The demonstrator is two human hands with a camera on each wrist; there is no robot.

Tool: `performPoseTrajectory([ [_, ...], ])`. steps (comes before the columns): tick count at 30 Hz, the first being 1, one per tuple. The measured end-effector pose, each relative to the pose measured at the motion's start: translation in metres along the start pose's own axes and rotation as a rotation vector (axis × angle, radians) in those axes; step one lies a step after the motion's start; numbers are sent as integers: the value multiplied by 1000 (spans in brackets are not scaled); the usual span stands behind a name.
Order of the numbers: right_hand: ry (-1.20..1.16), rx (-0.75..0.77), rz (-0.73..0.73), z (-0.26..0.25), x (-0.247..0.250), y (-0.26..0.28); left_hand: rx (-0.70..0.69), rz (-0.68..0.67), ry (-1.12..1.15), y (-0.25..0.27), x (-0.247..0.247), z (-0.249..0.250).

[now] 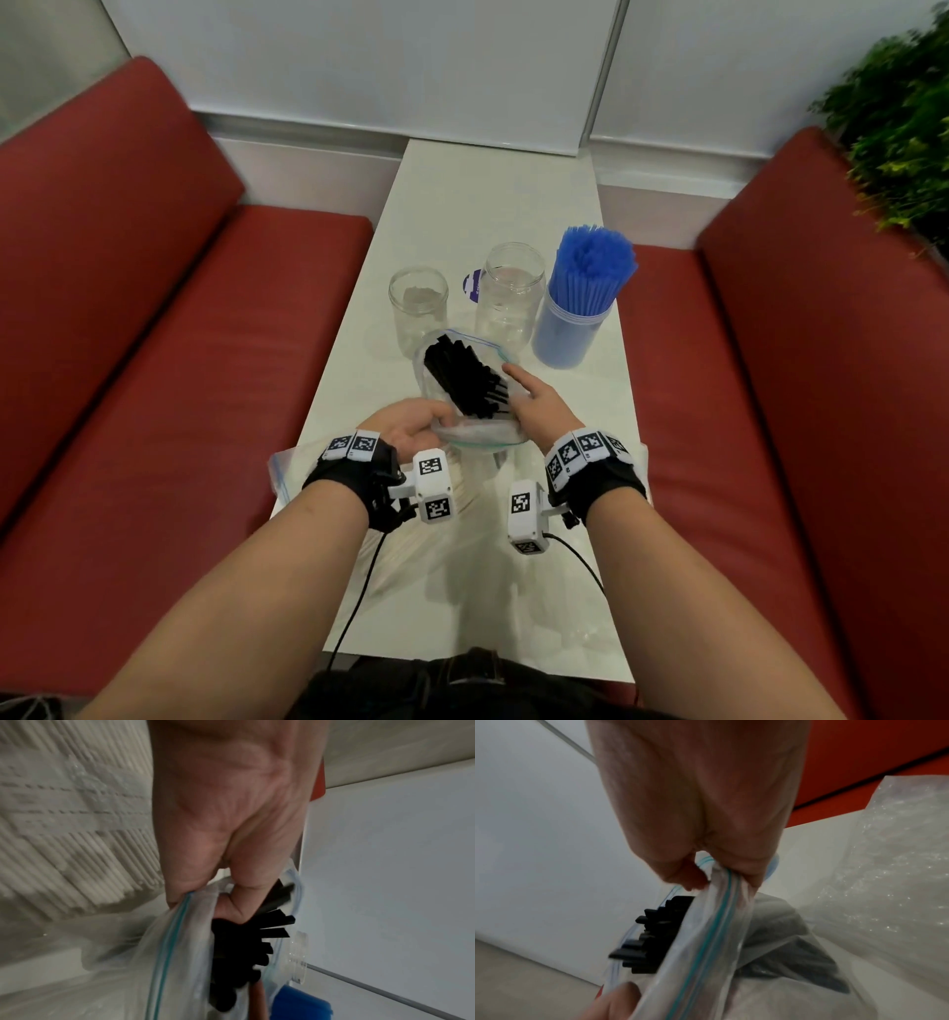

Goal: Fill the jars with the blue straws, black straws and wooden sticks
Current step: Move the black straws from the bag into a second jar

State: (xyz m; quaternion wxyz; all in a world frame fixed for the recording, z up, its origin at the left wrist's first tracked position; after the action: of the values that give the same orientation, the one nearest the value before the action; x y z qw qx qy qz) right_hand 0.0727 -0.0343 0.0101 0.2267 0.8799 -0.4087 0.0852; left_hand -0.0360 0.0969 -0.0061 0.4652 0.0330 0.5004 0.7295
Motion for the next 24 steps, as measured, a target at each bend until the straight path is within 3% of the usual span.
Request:
performPoseTrajectory([
  [5, 335, 21, -168, -1, -11, -5, -154, 69, 38, -7, -2, 11],
  [8, 409, 66, -60, -2, -12, -9, -191, 95, -8, -7, -5, 11],
  [12, 321, 82, 81, 5, -6, -14, -107, -24, -158, -2, -10, 9],
  [15, 257, 85, 152, 19, 0, -15, -67, 40, -322, 1, -2, 14],
  [24, 277, 176, 240, 26, 4, -17, -218, 120, -312, -3, -2, 33],
])
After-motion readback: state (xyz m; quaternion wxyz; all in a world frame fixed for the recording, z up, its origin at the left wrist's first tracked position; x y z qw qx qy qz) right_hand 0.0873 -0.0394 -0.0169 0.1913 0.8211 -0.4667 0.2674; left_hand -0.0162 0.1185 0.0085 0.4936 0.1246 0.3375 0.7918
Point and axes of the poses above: each hand's wrist, its own y-axis away from the middle knuckle, its own x-axis out of the back of the hand, z = x × y, the point moved 5 cm from there along -y, towards the middle knuckle, and after that the axes turned 1 degree about x, right-handed, at the moved point
